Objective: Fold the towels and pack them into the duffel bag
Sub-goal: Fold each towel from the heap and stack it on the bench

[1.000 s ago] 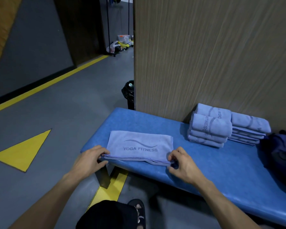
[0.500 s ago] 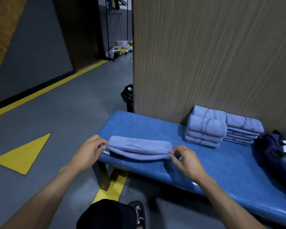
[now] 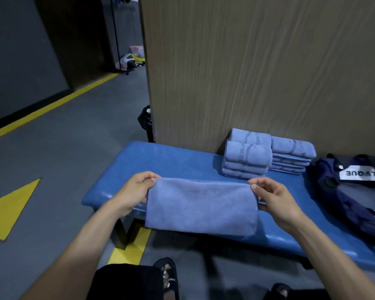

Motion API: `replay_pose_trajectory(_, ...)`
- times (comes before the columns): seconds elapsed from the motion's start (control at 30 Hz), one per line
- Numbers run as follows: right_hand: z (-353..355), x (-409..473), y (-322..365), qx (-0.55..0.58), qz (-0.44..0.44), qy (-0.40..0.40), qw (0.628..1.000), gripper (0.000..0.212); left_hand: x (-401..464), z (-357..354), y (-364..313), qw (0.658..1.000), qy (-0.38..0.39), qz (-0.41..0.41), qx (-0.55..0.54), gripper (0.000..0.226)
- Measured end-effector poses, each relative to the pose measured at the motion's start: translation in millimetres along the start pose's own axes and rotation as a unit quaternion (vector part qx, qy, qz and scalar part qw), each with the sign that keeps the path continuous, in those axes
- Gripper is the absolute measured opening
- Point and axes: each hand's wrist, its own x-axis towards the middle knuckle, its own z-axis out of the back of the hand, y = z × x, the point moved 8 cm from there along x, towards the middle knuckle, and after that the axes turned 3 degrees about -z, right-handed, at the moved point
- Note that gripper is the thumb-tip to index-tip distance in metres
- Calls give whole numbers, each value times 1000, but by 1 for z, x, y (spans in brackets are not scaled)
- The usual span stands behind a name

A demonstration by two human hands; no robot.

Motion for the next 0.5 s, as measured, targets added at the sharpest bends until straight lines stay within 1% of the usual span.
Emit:
replay_pose_trajectory(0.1, 29, 9, -33, -1, -60, -68, 996, 8, 20, -41, 13, 1000, -14, 24, -4, 28)
replay_pose_trajectory(0.23, 59, 31, -59, -14, -112, -97, 989, 11, 54, -74, 16, 999, -39, 21, 3, 30)
replay_pose_trajectory(0.3, 70, 45, -68, -15, -112, -125, 986, 13, 70, -88, 20, 998, -47, 24, 37, 28)
replay_pose_trajectory(0.4, 81, 62, -80, -38, -76, -172, 982, 10, 86, -105, 28, 990, -65, 17, 120, 23)
replay_pose_trajectory(0.47, 84, 70, -88, -62, -57, -177, 980, 4, 88, -106, 28, 982, -86, 11, 170, 24)
replay_pose_trajectory(0.5, 86, 73, -91, -82, -56, -175, 979, 7, 89, -105, 28, 978, -96, 4, 186, 24)
